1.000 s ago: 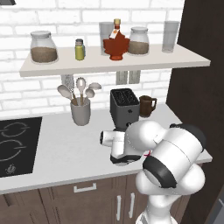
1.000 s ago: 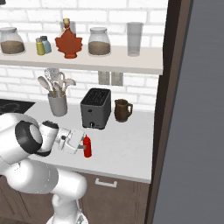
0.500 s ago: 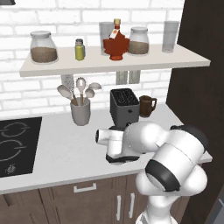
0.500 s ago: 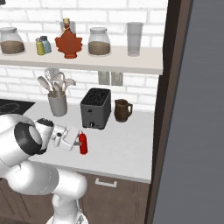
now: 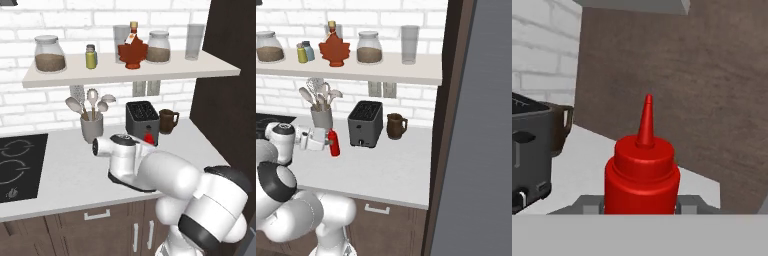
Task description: Put the shaker and condiment bottle from the counter next to their counterparts in the cabinet.
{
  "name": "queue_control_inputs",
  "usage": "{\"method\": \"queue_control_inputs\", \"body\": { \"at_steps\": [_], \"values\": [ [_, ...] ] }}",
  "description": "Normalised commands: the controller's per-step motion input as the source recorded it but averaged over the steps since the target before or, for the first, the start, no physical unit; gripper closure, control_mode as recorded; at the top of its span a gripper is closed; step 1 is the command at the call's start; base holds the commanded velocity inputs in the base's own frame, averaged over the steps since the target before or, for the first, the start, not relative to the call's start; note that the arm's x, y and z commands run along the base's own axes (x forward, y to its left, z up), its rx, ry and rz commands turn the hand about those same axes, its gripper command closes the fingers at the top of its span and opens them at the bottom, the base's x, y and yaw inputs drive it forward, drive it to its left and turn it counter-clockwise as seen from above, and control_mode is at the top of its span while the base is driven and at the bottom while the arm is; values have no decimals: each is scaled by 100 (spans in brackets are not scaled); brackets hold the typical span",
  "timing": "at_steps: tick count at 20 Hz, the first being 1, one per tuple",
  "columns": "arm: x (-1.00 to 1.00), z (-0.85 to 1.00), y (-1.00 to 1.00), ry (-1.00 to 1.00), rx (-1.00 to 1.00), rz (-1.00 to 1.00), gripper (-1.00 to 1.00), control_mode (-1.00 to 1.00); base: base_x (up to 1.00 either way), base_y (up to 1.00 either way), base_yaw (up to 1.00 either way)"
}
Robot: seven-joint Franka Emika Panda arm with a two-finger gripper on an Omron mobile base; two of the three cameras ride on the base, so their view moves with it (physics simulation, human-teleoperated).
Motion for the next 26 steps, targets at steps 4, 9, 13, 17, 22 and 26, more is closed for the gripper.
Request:
{"method": "queue_control_inputs", "body": {
  "at_steps": [4, 9, 13, 17, 22, 26],
  "values": [
    [0, 100, 32, 6, 0, 27, 100, -100, 0, 0, 0],
    [4, 100, 34, 11, 0, 28, 100, -100, 0, 0, 0],
    [7, 100, 25, 12, 0, 28, 100, -100, 0, 0, 0],
    [7, 100, 17, 9, 0, 24, 100, -100, 0, 0, 0],
    [13, 100, 8, 2, 6, 22, 100, -100, 0, 0, 0],
    [16, 94, 1, 0, 17, 22, 100, -100, 0, 0, 0]
  ]
}}
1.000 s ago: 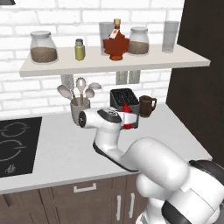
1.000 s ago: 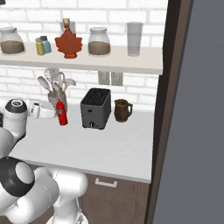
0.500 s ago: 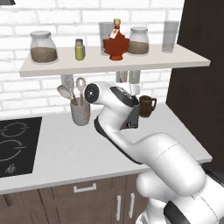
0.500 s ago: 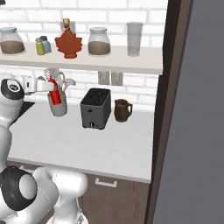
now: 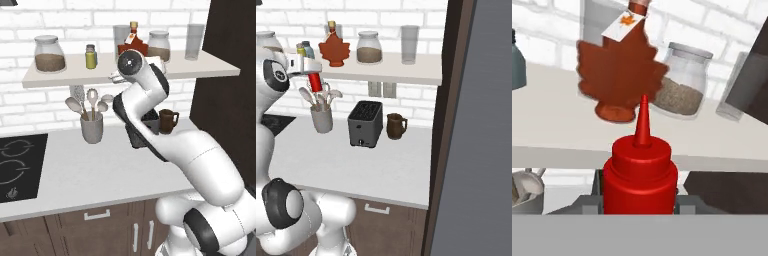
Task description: Put the shaker and condiment bottle from the counter next to their counterparts in the cabinet.
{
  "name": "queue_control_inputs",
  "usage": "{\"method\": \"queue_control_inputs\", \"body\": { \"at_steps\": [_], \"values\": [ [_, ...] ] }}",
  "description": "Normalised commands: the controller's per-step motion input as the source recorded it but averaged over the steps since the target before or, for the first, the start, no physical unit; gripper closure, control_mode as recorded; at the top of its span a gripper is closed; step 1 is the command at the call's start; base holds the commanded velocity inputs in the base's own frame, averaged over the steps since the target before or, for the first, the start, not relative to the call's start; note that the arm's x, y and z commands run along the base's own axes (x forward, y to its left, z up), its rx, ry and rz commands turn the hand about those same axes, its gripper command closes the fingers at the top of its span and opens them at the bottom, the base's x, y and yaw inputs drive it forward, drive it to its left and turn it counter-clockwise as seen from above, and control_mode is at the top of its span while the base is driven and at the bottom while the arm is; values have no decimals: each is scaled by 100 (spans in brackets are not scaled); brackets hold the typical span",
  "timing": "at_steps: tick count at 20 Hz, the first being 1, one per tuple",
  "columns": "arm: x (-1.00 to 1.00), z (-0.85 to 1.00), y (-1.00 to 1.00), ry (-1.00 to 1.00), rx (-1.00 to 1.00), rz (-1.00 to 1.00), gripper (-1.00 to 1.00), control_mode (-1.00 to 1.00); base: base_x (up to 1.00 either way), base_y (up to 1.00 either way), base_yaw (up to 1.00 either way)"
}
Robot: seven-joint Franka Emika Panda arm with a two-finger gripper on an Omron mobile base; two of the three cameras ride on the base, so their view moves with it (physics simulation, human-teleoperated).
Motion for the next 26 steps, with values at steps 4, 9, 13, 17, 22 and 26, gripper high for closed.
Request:
{"method": "queue_control_inputs", "body": {
  "at_steps": [4, 9, 13, 17, 22, 26],
  "values": [
    [11, 85, 2, -5, 22, 21, 100, -100, 0, 0, 0],
    [20, 67, 0, -15, 34, 26, 100, -100, 0, 0, 0],
    [6, 16, 0, -27, 14, 16, 100, -100, 0, 0, 0],
    [0, 0, 0, -1, 0, 0, 100, -100, 0, 0, 0],
    [8, -28, 0, 0, -10, 0, 100, -100, 0, 0, 0],
    [25, -12, 0, 1, -2, 0, 100, -100, 0, 0, 0]
  ]
}}
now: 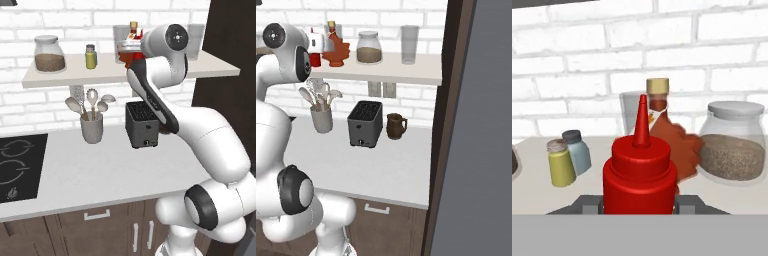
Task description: Put the shaker and condiment bottle from the counter next to their counterparts in the cabinet.
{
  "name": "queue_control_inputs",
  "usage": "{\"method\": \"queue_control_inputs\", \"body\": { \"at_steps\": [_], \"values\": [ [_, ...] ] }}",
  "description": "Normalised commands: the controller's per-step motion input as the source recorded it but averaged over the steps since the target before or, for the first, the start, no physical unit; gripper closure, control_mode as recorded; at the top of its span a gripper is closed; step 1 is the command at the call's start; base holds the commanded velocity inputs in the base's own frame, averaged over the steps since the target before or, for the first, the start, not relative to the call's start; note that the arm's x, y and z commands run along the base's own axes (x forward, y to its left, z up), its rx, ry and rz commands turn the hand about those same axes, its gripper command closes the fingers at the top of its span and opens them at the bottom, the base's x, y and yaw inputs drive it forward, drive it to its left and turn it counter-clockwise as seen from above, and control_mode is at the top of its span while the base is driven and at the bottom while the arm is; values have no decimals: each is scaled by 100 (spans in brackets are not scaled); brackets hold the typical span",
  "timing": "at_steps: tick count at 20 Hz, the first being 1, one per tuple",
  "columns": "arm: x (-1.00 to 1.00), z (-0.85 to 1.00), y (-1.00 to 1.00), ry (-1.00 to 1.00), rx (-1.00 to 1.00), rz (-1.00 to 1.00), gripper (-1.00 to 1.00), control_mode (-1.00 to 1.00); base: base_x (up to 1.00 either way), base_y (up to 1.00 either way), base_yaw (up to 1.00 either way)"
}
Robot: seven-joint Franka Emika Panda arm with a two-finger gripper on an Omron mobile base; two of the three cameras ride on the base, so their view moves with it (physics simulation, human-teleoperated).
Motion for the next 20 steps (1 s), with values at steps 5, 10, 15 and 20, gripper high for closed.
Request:
{"method": "queue_control_inputs", "body": {
  "at_steps": [5, 10, 15, 20],
  "values": [
    [53, 1, 0, 2, 3, 0, 100, -100, 0, 0, 0],
    [54, 0, 0, 2, 2, 0, 100, -100, 0, 0, 0],
    [10, 0, 1, 0, 0, 0, 100, -100, 0, 0, 0],
    [0, -13, 0, 2, -9, 0, 100, -100, 0, 0, 0]
  ]
}}
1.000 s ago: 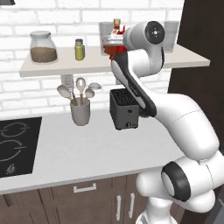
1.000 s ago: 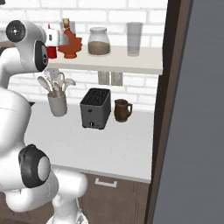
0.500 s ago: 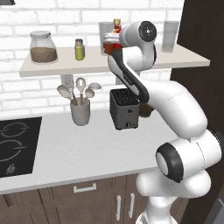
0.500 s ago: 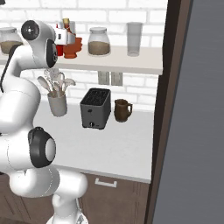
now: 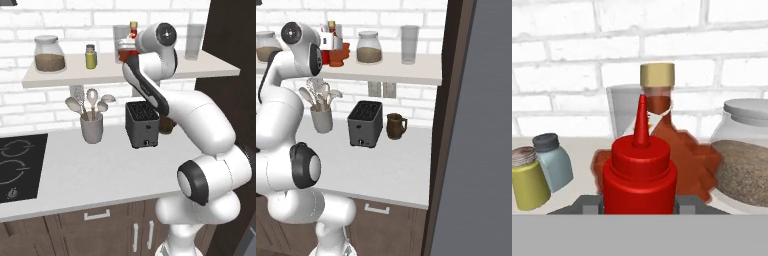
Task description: Put the shaker and condiment bottle from the counter next to their counterparts in the cabinet.
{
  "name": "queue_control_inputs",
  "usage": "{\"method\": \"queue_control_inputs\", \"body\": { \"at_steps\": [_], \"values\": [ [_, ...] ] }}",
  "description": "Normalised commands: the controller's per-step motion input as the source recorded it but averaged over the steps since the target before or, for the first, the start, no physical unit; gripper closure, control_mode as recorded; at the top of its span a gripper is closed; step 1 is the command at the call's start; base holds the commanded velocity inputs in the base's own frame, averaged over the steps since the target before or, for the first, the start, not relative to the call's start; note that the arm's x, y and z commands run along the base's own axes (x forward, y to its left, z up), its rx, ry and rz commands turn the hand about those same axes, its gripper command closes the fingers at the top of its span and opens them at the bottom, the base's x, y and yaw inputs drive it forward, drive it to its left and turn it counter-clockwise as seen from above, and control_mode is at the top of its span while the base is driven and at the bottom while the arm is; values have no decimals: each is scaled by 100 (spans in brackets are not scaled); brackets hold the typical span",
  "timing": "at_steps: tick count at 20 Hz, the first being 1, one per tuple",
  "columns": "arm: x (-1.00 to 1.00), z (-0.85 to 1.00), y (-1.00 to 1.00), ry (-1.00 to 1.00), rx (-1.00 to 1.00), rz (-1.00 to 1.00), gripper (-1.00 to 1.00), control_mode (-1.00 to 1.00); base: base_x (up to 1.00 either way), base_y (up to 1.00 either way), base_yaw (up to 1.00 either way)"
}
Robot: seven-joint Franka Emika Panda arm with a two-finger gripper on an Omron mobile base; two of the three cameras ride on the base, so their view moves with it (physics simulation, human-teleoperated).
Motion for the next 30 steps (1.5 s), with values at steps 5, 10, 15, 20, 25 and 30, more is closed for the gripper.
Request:
{"method": "queue_control_inputs", "body": {
  "at_steps": [5, 10, 15, 20, 25, 30],
  "values": [
    [0, -34, 0, 4, -11, 0, 100, -100, 0, 0, 0],
    [3, -3, 0, 0, 1, 0, 100, -100, 0, 0, 0],
    [10, -2, 0, 0, 2, 0, 100, -100, 0, 0, 0],
    [12, 0, 0, 0, 1, 0, 100, -100, 0, 0, 0],
    [13, 0, 0, 0, 0, 0, 100, -100, 0, 0, 0],
    [2, 0, 0, 0, 0, 0, 100, -100, 0, 0, 0]
  ]
}}
